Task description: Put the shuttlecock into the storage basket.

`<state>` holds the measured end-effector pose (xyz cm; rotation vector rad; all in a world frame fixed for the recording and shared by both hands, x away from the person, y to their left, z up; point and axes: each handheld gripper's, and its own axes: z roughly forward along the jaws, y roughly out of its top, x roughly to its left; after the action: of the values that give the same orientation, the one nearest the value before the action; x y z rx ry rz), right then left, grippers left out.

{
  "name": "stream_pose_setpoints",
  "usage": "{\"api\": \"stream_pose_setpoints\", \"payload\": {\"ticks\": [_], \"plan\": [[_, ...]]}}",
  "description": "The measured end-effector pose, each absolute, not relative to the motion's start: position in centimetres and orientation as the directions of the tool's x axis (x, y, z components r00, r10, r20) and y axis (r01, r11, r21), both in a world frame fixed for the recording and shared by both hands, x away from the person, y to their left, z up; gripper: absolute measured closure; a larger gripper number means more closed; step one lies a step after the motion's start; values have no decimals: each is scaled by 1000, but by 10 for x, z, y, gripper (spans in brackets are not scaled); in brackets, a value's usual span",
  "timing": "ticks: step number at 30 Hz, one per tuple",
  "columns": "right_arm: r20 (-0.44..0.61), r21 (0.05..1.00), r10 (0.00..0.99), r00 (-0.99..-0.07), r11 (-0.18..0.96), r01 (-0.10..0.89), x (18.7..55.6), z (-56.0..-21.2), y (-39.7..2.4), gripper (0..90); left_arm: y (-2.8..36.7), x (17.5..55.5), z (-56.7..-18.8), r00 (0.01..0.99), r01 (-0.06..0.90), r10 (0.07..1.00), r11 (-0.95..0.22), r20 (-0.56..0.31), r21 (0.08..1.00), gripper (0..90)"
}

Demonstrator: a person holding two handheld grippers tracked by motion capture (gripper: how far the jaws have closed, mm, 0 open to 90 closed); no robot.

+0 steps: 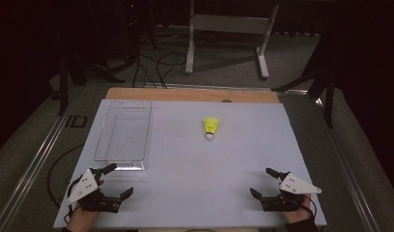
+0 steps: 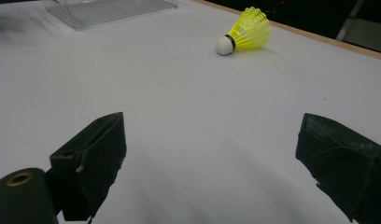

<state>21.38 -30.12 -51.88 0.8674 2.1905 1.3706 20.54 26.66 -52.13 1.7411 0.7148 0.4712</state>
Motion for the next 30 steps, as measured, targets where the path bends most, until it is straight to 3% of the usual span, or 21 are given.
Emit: {"api": "stream_pose_setpoints", "payload": {"ticks": [13, 30], "plan": [[-5, 900, 691, -723, 319, 298, 214, -517, -300, 87, 265, 206, -520, 749, 242, 660, -192, -57, 951, 4], [-13, 901, 691, -723, 322, 291, 212, -513, -297, 87, 261, 212, -494, 799, 302, 599, -326, -51, 896, 3]]}}
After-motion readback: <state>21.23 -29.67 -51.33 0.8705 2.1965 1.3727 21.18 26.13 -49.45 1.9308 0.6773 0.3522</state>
